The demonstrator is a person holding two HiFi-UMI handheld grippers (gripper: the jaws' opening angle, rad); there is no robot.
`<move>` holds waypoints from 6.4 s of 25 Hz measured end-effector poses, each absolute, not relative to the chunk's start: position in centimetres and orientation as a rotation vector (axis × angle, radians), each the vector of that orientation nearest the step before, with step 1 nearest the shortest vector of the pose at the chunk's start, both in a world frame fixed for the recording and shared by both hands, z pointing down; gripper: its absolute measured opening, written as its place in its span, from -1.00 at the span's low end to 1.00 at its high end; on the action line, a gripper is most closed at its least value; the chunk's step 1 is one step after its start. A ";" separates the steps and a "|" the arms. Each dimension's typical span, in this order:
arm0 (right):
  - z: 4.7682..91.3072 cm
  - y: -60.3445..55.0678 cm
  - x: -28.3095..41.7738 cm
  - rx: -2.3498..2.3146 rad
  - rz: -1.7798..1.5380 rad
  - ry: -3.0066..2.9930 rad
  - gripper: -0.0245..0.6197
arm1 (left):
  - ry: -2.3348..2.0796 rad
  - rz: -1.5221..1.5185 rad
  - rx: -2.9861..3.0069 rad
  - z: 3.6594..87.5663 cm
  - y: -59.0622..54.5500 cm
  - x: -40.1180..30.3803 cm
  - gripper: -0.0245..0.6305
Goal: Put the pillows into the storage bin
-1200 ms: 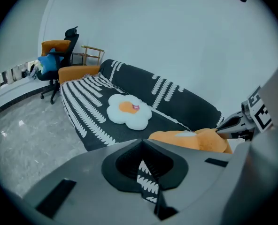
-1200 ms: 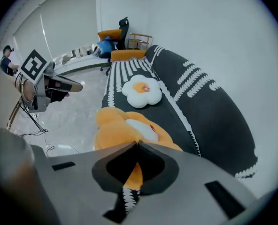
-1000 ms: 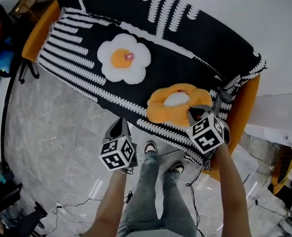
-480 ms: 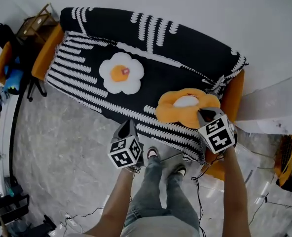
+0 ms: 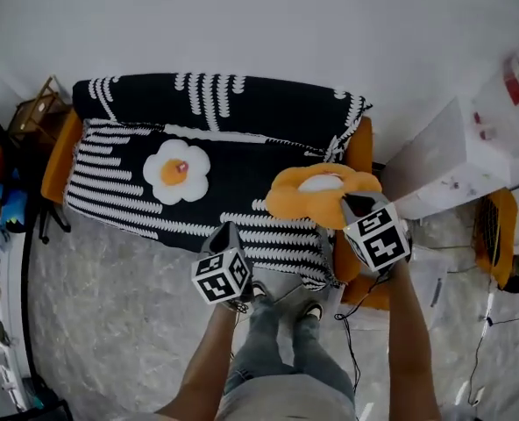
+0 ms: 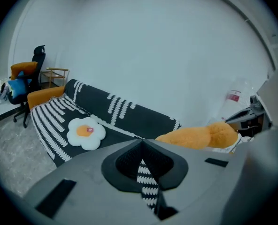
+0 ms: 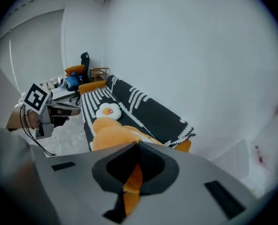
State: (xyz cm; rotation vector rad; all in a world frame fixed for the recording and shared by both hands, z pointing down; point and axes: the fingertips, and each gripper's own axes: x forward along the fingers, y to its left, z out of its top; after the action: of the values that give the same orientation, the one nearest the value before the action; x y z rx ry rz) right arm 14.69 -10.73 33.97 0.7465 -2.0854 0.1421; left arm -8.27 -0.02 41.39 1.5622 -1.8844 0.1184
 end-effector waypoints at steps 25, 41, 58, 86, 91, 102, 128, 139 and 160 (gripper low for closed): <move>33.1 -1.3 50.1 1.348 0.464 -1.832 -0.90 | -1.432 0.345 2.053 39.1 -4.1 23.3 -0.89; 57.5 2.7 58.5 1.241 0.806 -1.754 -0.90 | -1.407 0.592 1.889 56.7 -0.5 28.6 -0.89; 64.7 2.8 59.3 1.192 0.914 -1.742 -0.38 | -1.464 0.611 1.806 60.7 -0.5 26.8 -0.89; 47.7 -4.0 43.6 1.087 0.632 -1.984 -0.41 | -1.670 0.386 1.723 47.8 -0.4 16.5 -0.89; 44.5 -5.6 38.8 1.030 0.584 -2.066 -0.42 | -1.750 0.309 1.710 44.1 -0.8 13.3 -0.89; 39.7 -6.3 27.0 0.782 0.434 -2.214 -0.44 | -1.980 0.190 1.569 37.7 3.5 4.1 -0.89; 38.4 -6.5 -10.3 0.293 0.204 -2.295 -0.46 | -2.232 0.007 1.165 36.7 8.5 -28.3 -0.89; 43.0 -8.9 -26.3 0.157 0.183 -2.227 -0.46 | -2.197 0.018 1.037 41.3 7.5 -41.8 -0.89; 66.5 -11.0 -36.3 0.050 0.212 -1.967 -0.45 | -1.972 0.048 0.819 64.8 9.2 -49.4 -0.89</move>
State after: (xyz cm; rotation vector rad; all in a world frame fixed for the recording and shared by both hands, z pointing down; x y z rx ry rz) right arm -36.25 -11.03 66.47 0.0497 -1.9670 0.2118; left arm -49.41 9.20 64.81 0.8193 -1.9715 0.0479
